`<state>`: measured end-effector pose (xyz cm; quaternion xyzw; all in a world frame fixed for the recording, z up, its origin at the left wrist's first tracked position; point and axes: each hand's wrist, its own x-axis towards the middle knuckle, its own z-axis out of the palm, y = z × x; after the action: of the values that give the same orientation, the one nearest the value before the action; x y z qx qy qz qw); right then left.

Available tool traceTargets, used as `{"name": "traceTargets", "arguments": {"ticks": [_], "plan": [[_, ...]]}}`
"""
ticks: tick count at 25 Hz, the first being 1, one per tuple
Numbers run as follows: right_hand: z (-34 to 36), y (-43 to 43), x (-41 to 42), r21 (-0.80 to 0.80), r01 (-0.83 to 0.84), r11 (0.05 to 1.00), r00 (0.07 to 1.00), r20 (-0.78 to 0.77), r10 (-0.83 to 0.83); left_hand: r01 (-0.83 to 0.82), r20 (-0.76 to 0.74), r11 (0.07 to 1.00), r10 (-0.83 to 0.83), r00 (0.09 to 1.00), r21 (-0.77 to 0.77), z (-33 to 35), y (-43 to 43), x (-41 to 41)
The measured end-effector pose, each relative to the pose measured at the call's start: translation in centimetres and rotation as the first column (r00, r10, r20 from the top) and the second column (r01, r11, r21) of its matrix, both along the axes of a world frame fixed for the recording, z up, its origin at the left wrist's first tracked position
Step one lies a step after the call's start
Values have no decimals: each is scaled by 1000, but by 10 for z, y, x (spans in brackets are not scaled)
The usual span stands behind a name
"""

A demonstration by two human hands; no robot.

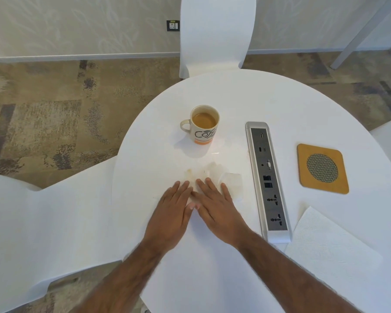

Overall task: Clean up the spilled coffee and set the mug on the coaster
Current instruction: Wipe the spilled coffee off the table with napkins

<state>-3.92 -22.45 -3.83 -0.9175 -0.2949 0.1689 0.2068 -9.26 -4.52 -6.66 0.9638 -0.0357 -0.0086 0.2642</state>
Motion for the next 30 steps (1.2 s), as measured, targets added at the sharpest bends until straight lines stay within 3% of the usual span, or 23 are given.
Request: {"name": "traceTargets", "arguments": {"ticks": [2,4,9,15,17,20,24,27,29,30], "plan": [[-6,-10,0,78,128,989,981,134,-138,-6,72,997,0,997,80,-3,3,-1],[-10,-18,7,59,259,964,938,223,-266,-18,134,987,-3,991,159,-7,6,0],[7,-16,14,-224,241,944,958,210,-194,-59,133,967,26,991,248,-1,-1,-5],[22,11,4,-258,261,930,965,92,-246,-82,113,968,57,992,236,14,-18,-11],[26,15,5,-218,286,933,958,41,-284,-84,48,987,78,996,135,20,-20,-8],[29,19,12,-118,374,920,899,-198,-390,-129,-136,972,103,985,-199,31,-30,1],[24,20,22,64,473,879,841,-330,-429,-349,-351,778,177,920,-522,39,-41,9],[22,18,27,53,489,870,841,-293,-455,-437,-431,671,190,882,-598,40,-30,7],[22,17,27,3,497,868,838,-261,-479,-428,-342,714,274,899,-554,39,-15,5],[24,15,28,-15,493,870,841,-247,-481,-393,-222,778,324,920,-490,36,-7,5]]}}
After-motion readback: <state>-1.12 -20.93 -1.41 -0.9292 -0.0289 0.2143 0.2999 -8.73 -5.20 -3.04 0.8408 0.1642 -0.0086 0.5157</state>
